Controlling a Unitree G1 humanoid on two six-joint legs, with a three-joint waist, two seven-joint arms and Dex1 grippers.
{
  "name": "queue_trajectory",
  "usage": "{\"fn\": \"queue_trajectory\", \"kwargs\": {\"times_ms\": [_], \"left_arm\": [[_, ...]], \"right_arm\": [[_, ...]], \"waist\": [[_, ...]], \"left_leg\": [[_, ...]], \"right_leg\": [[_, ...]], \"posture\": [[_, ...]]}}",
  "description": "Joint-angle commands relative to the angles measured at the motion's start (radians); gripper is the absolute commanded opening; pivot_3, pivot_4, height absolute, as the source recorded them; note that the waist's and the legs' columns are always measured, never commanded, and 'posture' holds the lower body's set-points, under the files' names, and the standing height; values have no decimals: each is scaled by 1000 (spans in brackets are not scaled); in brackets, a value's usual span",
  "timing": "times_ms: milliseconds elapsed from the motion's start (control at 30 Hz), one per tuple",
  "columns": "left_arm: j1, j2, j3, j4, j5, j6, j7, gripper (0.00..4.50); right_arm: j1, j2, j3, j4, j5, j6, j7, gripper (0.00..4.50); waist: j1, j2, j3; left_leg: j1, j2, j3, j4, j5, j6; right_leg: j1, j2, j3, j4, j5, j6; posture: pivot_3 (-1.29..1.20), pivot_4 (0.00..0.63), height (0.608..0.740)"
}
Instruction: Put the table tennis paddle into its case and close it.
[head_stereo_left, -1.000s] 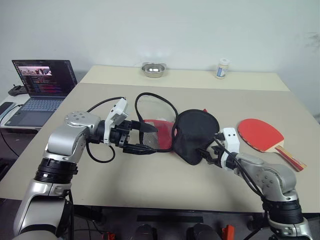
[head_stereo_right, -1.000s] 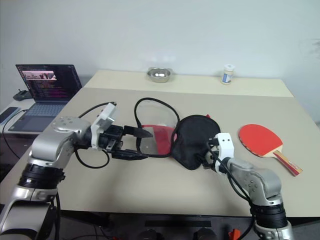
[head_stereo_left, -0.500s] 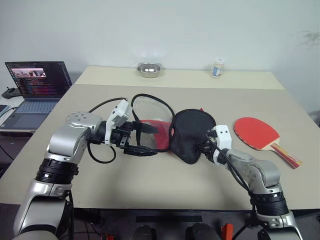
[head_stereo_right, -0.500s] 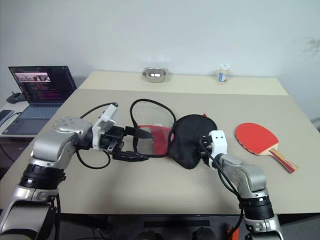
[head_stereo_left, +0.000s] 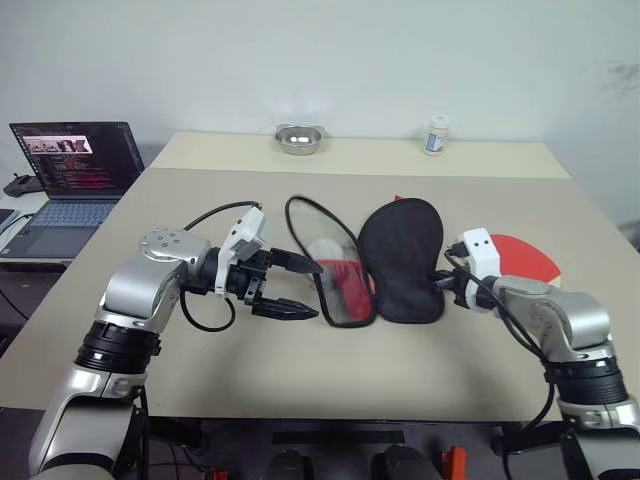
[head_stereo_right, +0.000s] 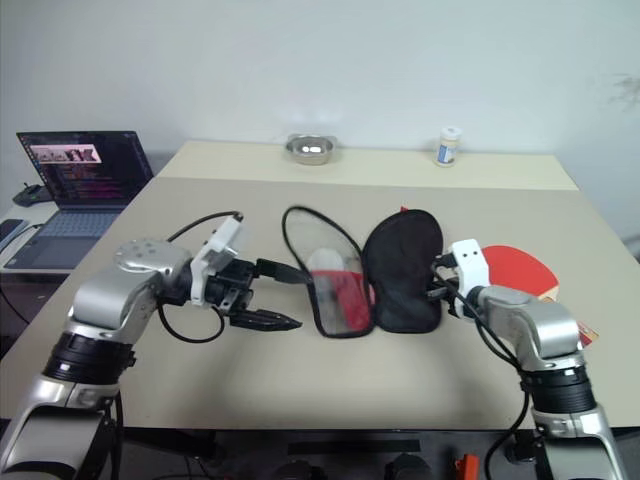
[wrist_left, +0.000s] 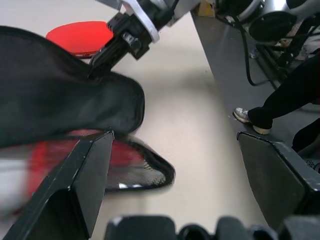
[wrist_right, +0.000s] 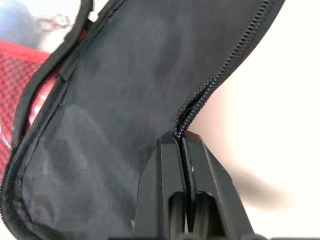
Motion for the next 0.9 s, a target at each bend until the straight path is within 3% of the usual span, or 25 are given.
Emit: {"fn": "queue_trajectory", "kwargs": {"times_ms": [33,167,533,667,900], "left_arm": [[-14,-4,8,-26,-6,-21,0,4316],[-23,-9,4,-18,-4,-26,-3,4316],[-37,-24,-5,-2,2,-36,-8,4316],[-41,-27,-7,3,3,-41,-11,4316],[-40,-29,3,1,-13,-28,-9,4316]], "right_arm": [[4,-39,-39,-15,2,9,38,30],[30,-89,-82,-19,6,22,61,30],[64,-44,-127,-31,5,45,35,30],[60,-38,-131,-20,-4,31,33,951],[45,-123,-183,-90,55,10,147,3253]], "waist": [[0,0,0],[1,0,0],[1,0,0],[1,0,0],[1,1,1]], "left_leg": [[0,0,0,0,0,0],[0,0,0,0,0,0],[0,0,0,0,0,0],[0,0,0,0,0,0],[0,0,0,0,0,0]], "right_leg": [[0,0,0,0,-1,2],[0,0,0,0,-1,2],[0,0,0,0,-2,3],[0,0,0,0,-2,3],[0,0,0,0,-2,3]], "posture": [[0,150,740],[0,150,740],[0,150,740],[0,150,740],[0,150,740]]}}
